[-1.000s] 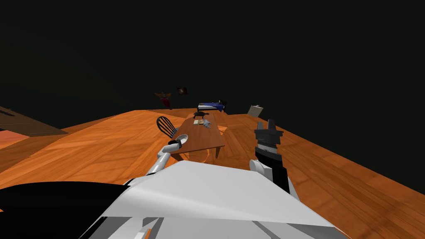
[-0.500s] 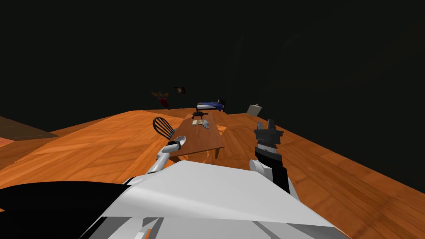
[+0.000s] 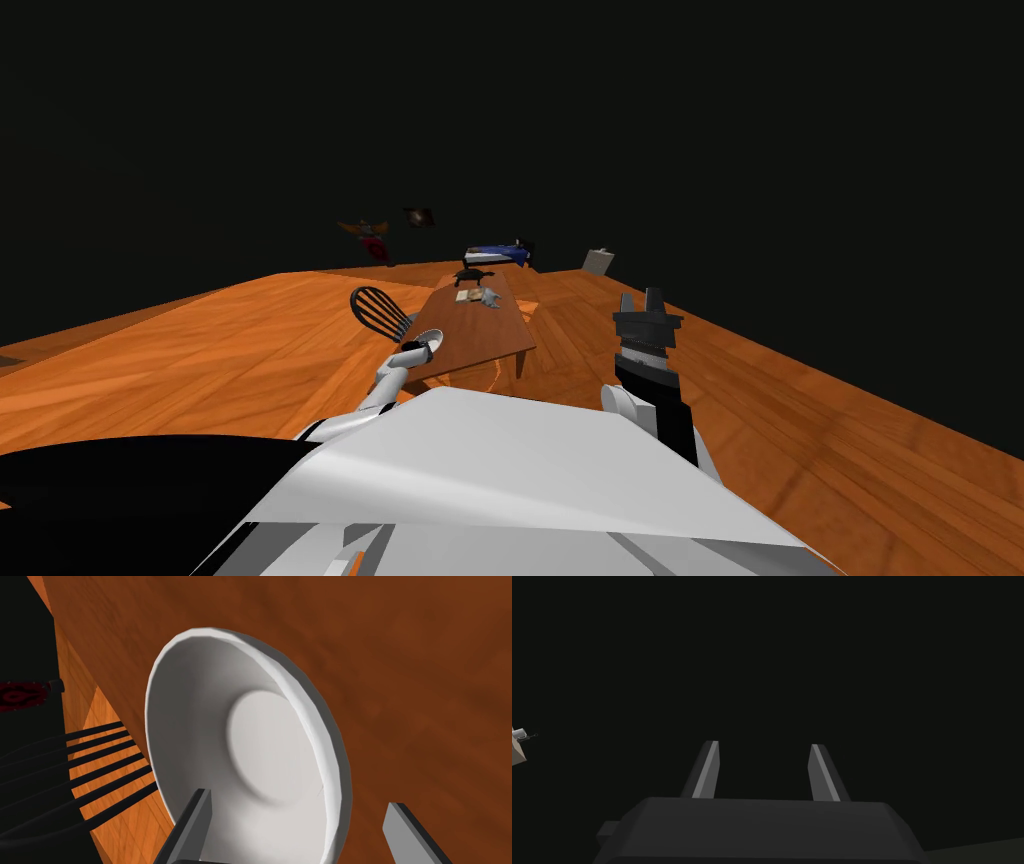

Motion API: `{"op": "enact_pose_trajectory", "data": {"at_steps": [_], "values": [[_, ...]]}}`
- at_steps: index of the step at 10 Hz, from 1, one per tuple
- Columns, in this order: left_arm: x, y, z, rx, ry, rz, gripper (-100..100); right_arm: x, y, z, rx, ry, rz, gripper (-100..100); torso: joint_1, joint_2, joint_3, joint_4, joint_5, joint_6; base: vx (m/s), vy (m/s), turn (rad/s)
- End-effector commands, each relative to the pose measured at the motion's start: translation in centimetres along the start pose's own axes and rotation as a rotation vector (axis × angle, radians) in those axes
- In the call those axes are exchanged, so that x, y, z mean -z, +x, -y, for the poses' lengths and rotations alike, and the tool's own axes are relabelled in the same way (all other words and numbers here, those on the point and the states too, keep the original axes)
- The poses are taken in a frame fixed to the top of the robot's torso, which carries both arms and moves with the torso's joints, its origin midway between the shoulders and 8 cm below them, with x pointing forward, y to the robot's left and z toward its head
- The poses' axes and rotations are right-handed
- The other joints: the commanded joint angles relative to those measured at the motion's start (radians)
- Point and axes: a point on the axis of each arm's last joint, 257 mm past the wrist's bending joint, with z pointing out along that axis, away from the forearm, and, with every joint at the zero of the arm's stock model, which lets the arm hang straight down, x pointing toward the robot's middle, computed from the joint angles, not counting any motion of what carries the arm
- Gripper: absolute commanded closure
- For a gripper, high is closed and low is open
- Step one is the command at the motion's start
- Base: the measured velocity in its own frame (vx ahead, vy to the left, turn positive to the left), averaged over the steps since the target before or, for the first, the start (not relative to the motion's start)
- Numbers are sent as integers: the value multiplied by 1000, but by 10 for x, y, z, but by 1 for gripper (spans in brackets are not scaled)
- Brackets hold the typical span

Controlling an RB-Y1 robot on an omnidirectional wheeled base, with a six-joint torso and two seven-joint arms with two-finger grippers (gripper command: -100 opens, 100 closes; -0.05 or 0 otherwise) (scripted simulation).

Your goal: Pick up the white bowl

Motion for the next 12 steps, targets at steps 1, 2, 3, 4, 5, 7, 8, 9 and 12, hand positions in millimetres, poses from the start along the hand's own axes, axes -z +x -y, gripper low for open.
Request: {"op": "enact_pose_trajectory", "data": {"at_steps": [1,2,3,4,5,7,8,9,12], "values": [[-3,-10,1,24,3,18,-100,0,0,0,0,0,0,0,0,0,0,0,0,0,-49,20,-208],[-5,-16,2,40,4,30,-100,0,0,0,0,0,0,0,0,0,0,0,0,0,-72,25,-235],[-7,-22,2,56,5,41,-100,0,0,0,0,0,0,0,1,1,1,0,0,0,-82,21,-201],[-9,-28,2,72,6,52,-100,0,0,0,0,0,0,0,1,2,1,0,0,0,-80,30,-170],[-11,-33,2,88,6,62,-100,0,0,0,0,0,0,0,1,2,1,0,0,0,-77,28,-184],[-10,-29,2,79,6,56,100,0,0,0,0,0,0,0,0,0,0,0,0,-1,-20,7,-15],[-10,-29,2,79,6,56,100,0,0,0,0,0,0,0,0,-2,-1,0,0,-1,-6,-3,-1],[-11,-29,1,79,3,57,100,0,0,0,0,0,0,0,-1,-3,-1,0,-1,-1,0,0,0],[-10,-29,1,78,4,57,0,0,0,0,0,0,0,0,-1,-3,-1,0,-1,-1,0,0,0]]}}
